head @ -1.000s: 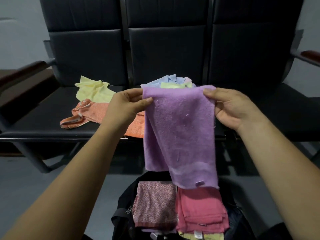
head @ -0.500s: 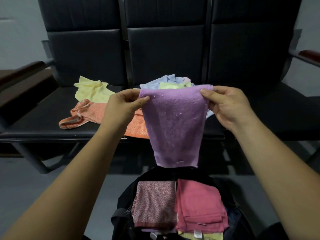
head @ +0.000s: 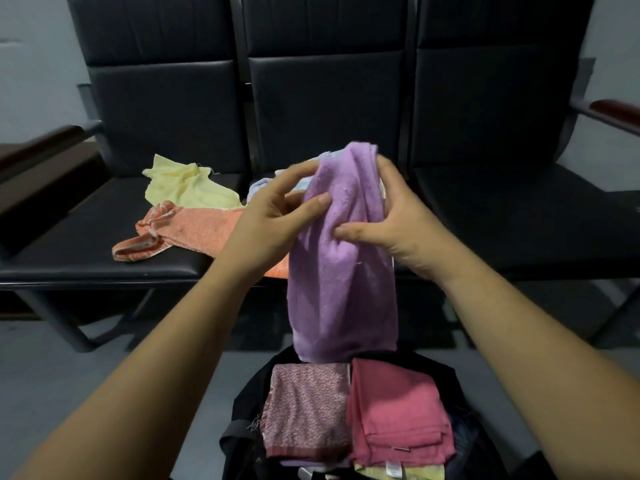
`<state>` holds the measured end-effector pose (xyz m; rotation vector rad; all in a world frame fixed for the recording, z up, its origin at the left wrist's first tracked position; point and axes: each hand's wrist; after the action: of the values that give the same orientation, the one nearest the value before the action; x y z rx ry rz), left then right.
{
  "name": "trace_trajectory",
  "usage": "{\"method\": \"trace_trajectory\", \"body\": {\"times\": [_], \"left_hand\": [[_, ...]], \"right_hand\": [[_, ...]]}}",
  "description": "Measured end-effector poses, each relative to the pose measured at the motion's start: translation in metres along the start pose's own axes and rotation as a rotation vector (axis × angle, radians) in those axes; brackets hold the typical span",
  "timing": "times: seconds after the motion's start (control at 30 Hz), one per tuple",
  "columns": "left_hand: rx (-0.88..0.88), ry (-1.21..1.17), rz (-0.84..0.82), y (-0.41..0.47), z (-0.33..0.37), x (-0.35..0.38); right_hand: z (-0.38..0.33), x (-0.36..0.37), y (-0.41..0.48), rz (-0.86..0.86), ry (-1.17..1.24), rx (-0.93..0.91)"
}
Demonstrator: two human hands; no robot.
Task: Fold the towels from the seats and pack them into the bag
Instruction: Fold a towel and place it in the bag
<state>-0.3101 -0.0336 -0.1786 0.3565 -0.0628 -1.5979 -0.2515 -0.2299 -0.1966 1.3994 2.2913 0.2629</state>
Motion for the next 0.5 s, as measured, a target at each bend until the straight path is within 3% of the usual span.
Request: {"method": "trace_trajectory", "body": {"times": [0.13, 0.23, 0.3, 0.37, 0.5], "left_hand": [[-0.163, -0.257, 0.046, 0.000, -0.008, 0.002], [-0.383, -0.114, -0.175, -0.003, -0.022, 0.000], [-0.428, -0.022, -0.273, -0.005, -0.031, 0.001], [-0.468, -0.198, -0.245, -0.006, -0.032, 0.005], [-0.481, -0.474, -0.126, -0.007, -0.021, 0.017]], "right_hand": [[-0.005, 0.002, 0.002, 0.182, 0.182, 0.019], [-0.011, -0.005, 0.004, 0.319, 0.458, 0.028], [-0.009, -0.011, 0.005, 0.432, 0.524, 0.072], [-0.006, -0.015, 0.005, 0.515, 0.541, 0.158], [0.004, -0.018, 0.000, 0.420, 0.506, 0.375]]}}
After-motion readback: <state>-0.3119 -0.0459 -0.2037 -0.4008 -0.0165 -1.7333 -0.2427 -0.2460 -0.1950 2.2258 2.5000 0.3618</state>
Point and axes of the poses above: each hand's wrist, its own y-axis towards the middle knuckle, its own x-axis out of the palm, z = x × y, and after that the axes turned 8 degrees about -x, right-handed
